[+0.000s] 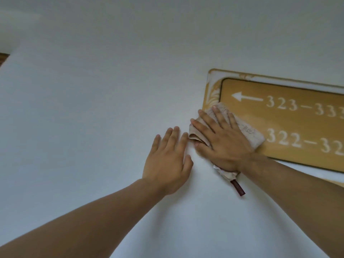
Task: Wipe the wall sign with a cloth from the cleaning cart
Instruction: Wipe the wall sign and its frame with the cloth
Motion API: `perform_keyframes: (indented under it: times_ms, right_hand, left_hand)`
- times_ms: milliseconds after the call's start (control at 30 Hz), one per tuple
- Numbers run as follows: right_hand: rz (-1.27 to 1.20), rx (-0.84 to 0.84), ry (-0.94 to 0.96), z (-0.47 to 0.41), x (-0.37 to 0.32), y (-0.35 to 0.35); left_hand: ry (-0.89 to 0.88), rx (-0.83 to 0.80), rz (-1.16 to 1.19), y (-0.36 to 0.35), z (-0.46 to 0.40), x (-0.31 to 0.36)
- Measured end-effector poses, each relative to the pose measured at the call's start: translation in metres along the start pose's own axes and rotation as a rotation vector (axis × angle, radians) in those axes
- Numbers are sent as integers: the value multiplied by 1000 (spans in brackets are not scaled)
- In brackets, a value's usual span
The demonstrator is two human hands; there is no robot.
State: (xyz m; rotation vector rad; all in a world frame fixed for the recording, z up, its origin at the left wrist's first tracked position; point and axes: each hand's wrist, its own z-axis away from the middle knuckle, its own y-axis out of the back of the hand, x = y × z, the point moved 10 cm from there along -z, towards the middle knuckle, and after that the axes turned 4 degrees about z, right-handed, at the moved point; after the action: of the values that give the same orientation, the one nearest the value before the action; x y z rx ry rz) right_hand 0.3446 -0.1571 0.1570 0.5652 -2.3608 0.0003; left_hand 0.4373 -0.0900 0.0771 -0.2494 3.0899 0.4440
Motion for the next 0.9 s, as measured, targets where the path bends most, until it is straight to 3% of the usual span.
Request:
perform_keyframes:
  times_ms: [167, 367, 533, 700, 900]
  right_hand:
    - [-27, 75, 17, -52, 42, 10]
    - [-129, 184, -140, -123, 94, 28]
    - [-178, 172, -98, -155, 121, 30]
    - [-163, 206, -104, -178, 136, 35]
    - [-95, 218, -119, -184, 135, 38]
  left_hand:
    - [-75, 102, -65, -3, -55, 26]
    - [0, 319, 127, 32, -147, 26]
    - [-8, 416, 17, 49, -188, 27]
    - [50, 601, 215, 63, -206, 18]
    - [49, 613, 300, 58, -211, 6]
